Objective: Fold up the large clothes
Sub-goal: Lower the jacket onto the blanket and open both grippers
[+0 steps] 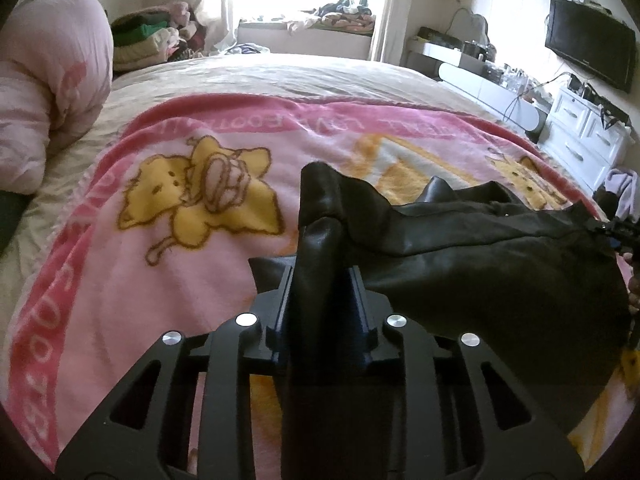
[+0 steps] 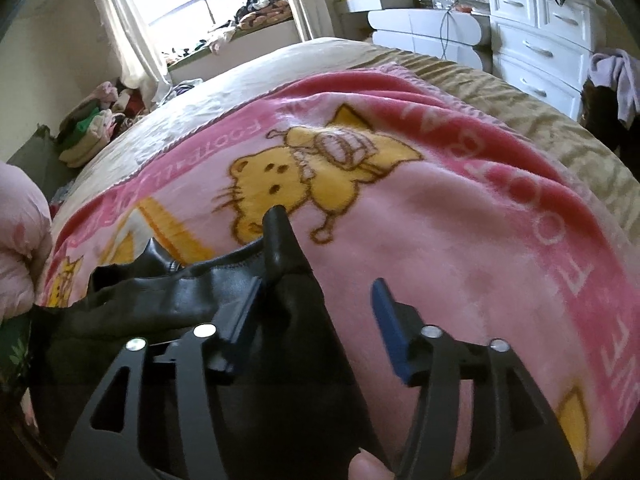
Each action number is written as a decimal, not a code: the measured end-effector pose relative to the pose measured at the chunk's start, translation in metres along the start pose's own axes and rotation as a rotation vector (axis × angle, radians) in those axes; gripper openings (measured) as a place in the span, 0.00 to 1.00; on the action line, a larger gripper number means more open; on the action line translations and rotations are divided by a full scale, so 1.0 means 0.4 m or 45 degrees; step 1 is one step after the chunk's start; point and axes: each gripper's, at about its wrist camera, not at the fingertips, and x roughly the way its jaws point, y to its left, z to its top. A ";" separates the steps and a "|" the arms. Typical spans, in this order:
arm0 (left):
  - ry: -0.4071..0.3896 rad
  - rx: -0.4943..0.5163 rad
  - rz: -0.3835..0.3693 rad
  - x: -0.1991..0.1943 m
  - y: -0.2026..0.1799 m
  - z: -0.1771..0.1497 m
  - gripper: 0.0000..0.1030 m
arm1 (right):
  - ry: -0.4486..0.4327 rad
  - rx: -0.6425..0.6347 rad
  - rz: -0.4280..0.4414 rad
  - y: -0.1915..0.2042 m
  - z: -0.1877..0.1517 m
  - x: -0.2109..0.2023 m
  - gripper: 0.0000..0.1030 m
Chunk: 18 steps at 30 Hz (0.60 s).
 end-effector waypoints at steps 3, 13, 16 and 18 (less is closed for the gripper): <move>-0.012 -0.001 0.013 -0.011 -0.001 0.003 0.26 | 0.001 -0.017 0.015 0.010 -0.005 -0.018 0.66; -0.123 -0.066 0.077 -0.126 0.017 0.039 0.64 | -0.070 -0.072 0.047 0.027 -0.028 -0.121 0.75; -0.117 -0.051 0.065 -0.154 -0.007 0.028 0.69 | -0.077 -0.123 0.071 0.046 -0.054 -0.159 0.75; -0.088 -0.029 0.042 -0.159 -0.033 0.012 0.72 | -0.076 -0.164 0.099 0.068 -0.078 -0.180 0.75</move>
